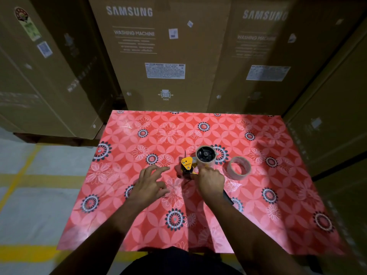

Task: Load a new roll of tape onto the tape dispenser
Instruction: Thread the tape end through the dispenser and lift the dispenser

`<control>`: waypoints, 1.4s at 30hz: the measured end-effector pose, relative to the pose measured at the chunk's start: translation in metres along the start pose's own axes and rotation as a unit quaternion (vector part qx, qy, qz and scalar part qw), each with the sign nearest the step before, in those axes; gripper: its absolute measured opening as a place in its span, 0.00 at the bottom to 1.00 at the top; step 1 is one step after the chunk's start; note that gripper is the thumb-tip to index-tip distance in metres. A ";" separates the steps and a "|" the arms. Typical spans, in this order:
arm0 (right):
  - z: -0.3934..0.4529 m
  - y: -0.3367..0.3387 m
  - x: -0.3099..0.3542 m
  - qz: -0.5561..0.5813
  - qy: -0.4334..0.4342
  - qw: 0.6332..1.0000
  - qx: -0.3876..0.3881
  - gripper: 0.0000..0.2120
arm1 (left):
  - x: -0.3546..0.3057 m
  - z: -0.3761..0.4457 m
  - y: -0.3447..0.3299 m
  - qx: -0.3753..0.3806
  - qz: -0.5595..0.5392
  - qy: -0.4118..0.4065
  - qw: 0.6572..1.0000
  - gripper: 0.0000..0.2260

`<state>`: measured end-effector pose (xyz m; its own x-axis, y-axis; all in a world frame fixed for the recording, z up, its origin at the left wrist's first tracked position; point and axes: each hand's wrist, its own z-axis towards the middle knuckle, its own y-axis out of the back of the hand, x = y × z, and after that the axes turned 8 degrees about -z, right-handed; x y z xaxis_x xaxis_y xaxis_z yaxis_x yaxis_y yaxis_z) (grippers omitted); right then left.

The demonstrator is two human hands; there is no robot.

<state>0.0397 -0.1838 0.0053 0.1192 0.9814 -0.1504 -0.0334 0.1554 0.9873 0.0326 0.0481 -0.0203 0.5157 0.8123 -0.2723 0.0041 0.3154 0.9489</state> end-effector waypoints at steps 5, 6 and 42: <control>0.009 0.011 -0.022 0.134 0.025 0.989 0.065 0.18 | -0.001 -0.004 0.000 -0.014 0.018 0.015 1.000 0.12; 0.013 0.012 -0.030 0.189 0.019 0.979 0.069 0.18 | 0.000 -0.006 -0.001 -0.012 0.034 0.020 0.999 0.14; 0.025 -0.044 -0.061 0.677 -0.076 0.298 0.669 0.31 | -0.052 -0.082 -0.009 -0.055 -0.047 0.245 0.967 0.27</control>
<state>0.0583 -0.2535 -0.0278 0.9421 0.0102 0.3351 0.2595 -0.6549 -0.7097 -0.0648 0.0436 -0.0279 0.0490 0.9039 -0.4249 -0.0735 0.4275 0.9010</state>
